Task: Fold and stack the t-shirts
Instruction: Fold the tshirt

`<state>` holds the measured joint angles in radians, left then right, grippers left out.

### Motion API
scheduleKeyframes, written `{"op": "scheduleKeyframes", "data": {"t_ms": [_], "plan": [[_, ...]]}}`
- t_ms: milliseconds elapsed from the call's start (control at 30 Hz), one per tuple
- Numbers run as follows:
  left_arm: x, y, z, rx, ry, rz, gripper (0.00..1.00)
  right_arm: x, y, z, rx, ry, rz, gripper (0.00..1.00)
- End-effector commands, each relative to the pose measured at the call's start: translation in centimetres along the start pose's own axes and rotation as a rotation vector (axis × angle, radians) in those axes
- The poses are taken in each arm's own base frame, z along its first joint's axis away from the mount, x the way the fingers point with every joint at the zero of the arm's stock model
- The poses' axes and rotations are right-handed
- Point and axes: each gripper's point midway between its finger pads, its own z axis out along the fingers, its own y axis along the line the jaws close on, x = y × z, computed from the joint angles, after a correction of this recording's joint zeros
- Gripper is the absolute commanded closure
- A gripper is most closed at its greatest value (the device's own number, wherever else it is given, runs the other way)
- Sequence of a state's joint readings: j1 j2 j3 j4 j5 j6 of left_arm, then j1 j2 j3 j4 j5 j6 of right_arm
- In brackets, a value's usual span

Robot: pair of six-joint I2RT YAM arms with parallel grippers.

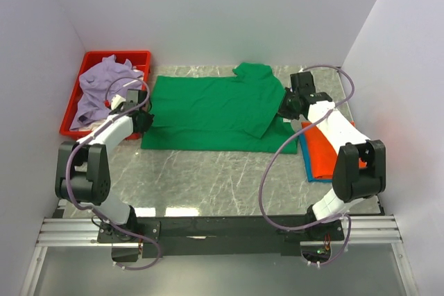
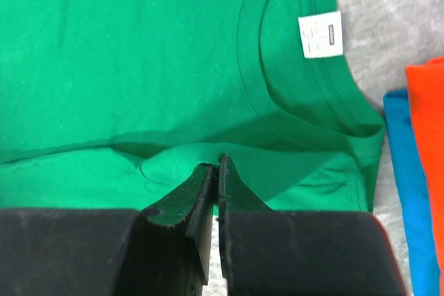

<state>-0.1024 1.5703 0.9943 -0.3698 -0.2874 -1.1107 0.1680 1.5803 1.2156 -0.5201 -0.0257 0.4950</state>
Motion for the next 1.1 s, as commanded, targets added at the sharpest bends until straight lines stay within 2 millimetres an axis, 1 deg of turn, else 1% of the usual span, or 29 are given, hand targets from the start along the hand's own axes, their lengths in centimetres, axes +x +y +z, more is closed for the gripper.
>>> {"op": "scheduleKeyframes", "data": {"t_ms": [0,200,333,600,733,900,1067], "plan": [[-1.1,-1.2,-0.1,0.015,-0.035,0.018,0.99,-3.0,1.5,-0.2,-0.024,-0.076,-0.035,1.0],[-1.0,-1.5,0.7,0.002,-0.028,0.035,0.99,-3.8,2.0,0.6,-0.025,-0.07,-0.035,1.0],[-0.9,-1.4,1.2,-0.011,-0.025,0.038,0.99,-4.1,1.9,1.3,-0.012,-0.065,-0.041,1.0],[-1.3,-2.0,1.3,-0.009,-0.032,0.044,0.99,-4.5,2.0,1.7,-0.01,-0.066,-0.041,1.0],[-1.5,-2.3,1.4,-0.004,-0.036,0.045,0.99,-4.6,1.7,1.8,-0.003,-0.065,-0.035,1.0],[-1.2,-2.2,1.9,-0.006,-0.023,0.051,0.99,-5.1,1.0,2.0,0.006,-0.071,-0.024,1.0],[-1.4,-2.4,2.0,-0.004,-0.022,0.051,0.99,-5.0,0.5,2.2,0.016,-0.066,-0.014,1.0]]}}
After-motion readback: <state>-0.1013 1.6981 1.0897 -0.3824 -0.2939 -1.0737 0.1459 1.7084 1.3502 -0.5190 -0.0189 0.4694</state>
